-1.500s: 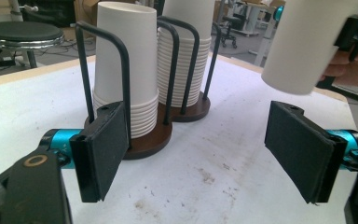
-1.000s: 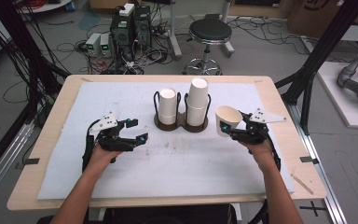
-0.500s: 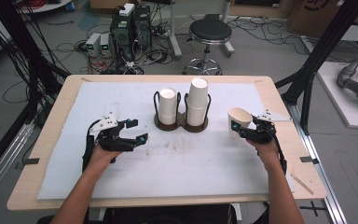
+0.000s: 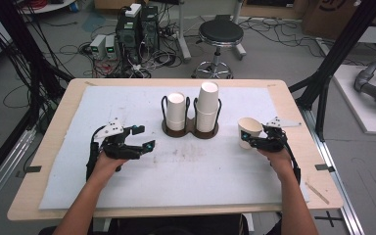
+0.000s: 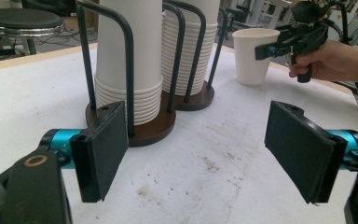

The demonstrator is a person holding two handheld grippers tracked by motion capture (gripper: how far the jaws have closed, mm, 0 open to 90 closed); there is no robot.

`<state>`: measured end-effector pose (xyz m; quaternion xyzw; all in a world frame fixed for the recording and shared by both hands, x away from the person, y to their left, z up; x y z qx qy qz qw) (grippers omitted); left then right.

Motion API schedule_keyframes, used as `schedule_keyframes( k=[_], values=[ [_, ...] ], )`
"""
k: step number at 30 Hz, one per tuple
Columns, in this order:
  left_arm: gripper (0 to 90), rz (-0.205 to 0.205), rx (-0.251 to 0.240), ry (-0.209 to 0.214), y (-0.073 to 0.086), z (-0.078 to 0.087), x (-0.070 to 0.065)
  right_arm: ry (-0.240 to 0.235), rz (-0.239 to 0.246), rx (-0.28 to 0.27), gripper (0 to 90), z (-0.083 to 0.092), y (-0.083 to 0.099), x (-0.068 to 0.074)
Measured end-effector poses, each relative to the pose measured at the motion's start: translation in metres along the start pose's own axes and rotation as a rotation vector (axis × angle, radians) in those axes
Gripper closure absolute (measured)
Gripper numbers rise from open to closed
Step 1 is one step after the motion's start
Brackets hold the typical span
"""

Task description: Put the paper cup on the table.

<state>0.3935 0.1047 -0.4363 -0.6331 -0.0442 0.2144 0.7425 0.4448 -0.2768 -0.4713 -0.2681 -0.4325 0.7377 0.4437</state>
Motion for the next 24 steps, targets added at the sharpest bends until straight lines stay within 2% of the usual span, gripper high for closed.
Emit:
schedule_keyframes(
  k=[6,10,15,24],
  values=[
    [21.4,0.003,0.001,-0.001,0.0,0.0,0.001,0.007,-0.014,0.013,27.5,0.002,0.002,0.0],
    [21.4,0.005,-0.004,-0.004,0.0,0.001,0.002,0.018,0.001,0.011,21.7,0.005,0.006,0.001],
    [21.4,0.007,-0.007,-0.005,0.0,0.001,0.002,0.019,0.004,0.003,21.3,0.01,0.007,0.0],
    [21.4,0.012,-0.015,-0.011,-0.001,0.005,0.004,0.012,0.031,0.033,21.3,0.03,0.021,-0.002]
  ],
)
Point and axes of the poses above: each handheld gripper's, and its own axes: z roughly backward along the jaws, y roughly out of its underside, x roughly to its left, the point moved 9 cm from there along -z, roughly forward along the jaws, and after that the axes turned 12 degrees about y, right-handed, at the moved point
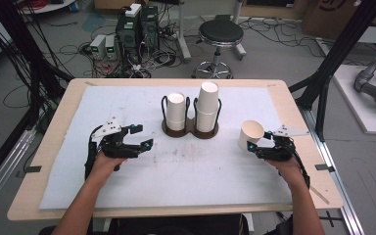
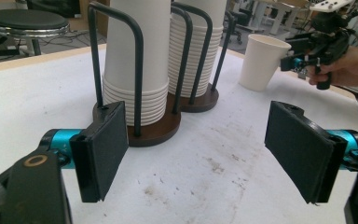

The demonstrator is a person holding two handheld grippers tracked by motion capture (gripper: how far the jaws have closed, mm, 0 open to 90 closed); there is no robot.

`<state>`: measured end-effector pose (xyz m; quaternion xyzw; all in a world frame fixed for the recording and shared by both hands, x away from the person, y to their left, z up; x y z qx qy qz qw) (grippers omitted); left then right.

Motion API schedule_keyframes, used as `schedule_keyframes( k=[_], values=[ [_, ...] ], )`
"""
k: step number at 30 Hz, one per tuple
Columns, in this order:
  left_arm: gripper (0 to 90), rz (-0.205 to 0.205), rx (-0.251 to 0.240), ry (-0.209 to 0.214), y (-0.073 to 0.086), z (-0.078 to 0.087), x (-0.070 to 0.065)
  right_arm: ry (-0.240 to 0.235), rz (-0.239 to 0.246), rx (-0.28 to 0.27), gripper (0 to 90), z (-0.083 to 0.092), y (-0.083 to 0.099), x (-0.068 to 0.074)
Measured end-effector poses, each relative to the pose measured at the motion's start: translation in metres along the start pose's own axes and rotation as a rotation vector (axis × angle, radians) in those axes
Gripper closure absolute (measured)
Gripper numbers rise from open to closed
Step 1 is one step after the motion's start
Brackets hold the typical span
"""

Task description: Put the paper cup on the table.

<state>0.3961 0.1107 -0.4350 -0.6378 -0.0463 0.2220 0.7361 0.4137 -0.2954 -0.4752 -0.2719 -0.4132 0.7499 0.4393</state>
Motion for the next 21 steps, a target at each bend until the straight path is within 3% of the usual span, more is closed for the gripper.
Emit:
schedule_keyframes(
  k=[5,9,16,21],
  values=[
    [21.4,-0.002,-0.002,-0.002,-0.001,0.001,0.0,0.003,0.017,0.026,21.3,0.014,0.012,-0.003],
    [21.4,-0.003,-0.008,-0.005,-0.002,0.002,0.001,0.002,-0.012,0.014,21.3,0.027,0.014,-0.006],
    [21.2,-0.002,-0.057,-0.033,-0.01,0.013,0.007,0.001,-0.07,-0.115,21.4,0.049,-0.012,-0.007],
    [19.5,-0.002,-0.077,-0.051,-0.015,0.021,0.011,-0.014,-0.067,-0.192,21.4,0.059,-0.032,0.003]
  ],
)
Point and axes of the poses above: each handheld gripper's, and its own axes: z roughly backward along the jaws, y roughly out of its underside, x roughly to its left, the point moved 9 cm from there along -z, roughly forward along the jaws, and after that the axes turned 12 degrees about y, right-handed, at the moved point
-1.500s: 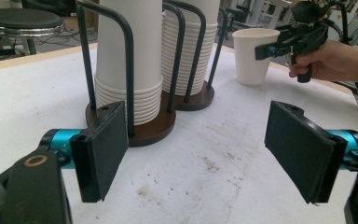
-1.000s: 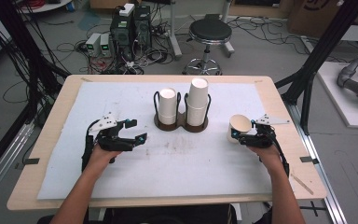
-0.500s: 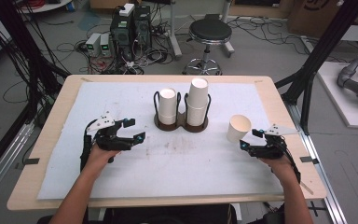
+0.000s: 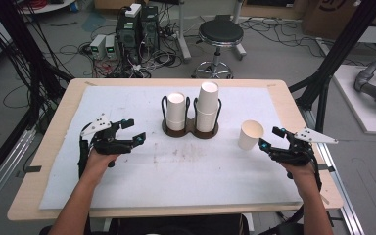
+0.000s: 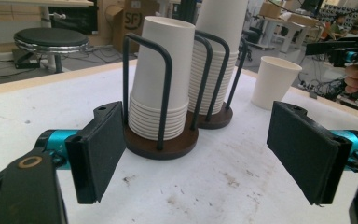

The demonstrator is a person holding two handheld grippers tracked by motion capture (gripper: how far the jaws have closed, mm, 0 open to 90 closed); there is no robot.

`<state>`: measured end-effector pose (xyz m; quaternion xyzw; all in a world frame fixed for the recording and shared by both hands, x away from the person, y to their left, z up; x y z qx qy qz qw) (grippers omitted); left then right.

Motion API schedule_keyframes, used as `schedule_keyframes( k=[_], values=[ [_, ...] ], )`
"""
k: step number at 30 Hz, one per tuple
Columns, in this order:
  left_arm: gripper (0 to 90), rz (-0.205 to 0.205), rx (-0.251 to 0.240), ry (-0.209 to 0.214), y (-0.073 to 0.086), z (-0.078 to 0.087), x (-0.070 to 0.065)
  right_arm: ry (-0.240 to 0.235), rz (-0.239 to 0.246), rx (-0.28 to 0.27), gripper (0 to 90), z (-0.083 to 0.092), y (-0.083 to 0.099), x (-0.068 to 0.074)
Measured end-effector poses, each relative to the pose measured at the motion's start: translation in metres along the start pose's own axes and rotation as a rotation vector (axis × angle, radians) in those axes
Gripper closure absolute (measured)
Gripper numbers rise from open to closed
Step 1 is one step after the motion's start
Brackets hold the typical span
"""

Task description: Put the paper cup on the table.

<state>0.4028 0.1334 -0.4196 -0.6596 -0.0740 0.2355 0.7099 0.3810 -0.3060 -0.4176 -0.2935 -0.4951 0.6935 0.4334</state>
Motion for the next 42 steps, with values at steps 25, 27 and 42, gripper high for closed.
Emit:
schedule_keyframes(
  k=[25,27,42],
  values=[
    [19.5,-0.022,0.001,-0.004,-0.002,0.003,-0.005,-0.082,0.086,-0.029,21.4,-0.006,-0.016,0.041],
    [19.5,-0.026,0.002,-0.003,-0.002,0.004,-0.005,-0.078,0.085,-0.033,21.4,-0.006,-0.017,0.041],
    [19.5,-0.017,-0.006,-0.012,0.0,0.01,-0.004,-0.072,0.093,-0.038,21.4,-0.007,-0.02,0.045]
  ],
)
Point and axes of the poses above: each handheld gripper's, and its own axes: z roughly backward along the jaws, y roughly out of its underside, x roughly to its left, the point moved 9 cm from there along -z, roughly forward along the jaws, and after that the axes turned 12 degrees about y, right-handed, at the moved point
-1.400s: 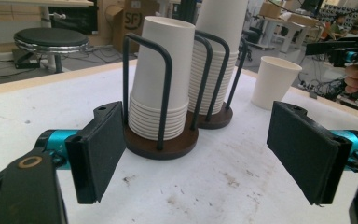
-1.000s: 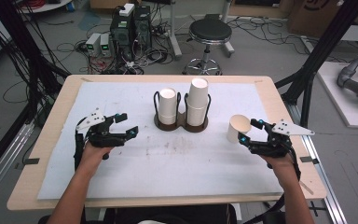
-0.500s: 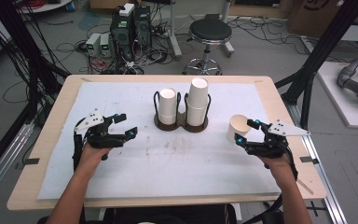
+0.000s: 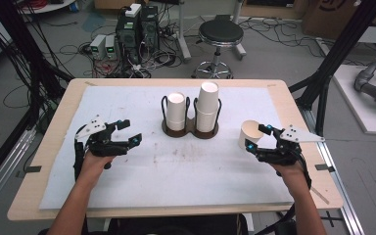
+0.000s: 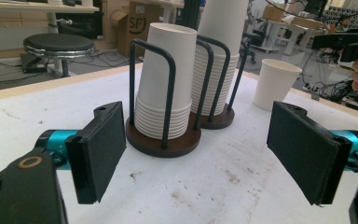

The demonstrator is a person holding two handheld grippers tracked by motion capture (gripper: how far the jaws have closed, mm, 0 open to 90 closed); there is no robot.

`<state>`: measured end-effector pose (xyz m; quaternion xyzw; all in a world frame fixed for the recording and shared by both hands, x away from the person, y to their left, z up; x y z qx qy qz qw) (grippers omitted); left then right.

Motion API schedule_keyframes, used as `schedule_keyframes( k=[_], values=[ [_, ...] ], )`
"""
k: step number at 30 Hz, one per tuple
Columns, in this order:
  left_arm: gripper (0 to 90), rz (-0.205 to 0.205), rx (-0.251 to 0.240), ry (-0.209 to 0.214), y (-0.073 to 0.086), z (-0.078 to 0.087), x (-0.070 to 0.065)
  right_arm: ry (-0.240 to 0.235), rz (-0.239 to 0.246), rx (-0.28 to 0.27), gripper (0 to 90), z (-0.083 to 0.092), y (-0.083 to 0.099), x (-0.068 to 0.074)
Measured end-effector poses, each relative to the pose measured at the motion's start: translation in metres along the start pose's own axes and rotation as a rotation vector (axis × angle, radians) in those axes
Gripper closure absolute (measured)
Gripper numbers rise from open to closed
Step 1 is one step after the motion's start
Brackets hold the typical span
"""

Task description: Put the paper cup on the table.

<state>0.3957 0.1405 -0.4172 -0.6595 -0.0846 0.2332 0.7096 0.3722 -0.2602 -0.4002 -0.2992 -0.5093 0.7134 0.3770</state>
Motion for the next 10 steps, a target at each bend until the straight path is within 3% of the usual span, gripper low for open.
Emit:
schedule_keyframes(
  k=[10],
  values=[
    [19.5,0.005,0.003,-0.003,0.0015,-0.0033,0.003,0.01,-0.009,-0.006,21.4,0.0026,0.0006,-0.0055]
  ],
)
Point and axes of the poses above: each handheld gripper's, and its own axes: z roughly backward along the jaws, y roughly out of its underside, x roughly to its left, the point moved 9 cm from there along -z, roughly forward along the jaws, and after that the axes turned 12 degrees about y, right-handed, at the moved point
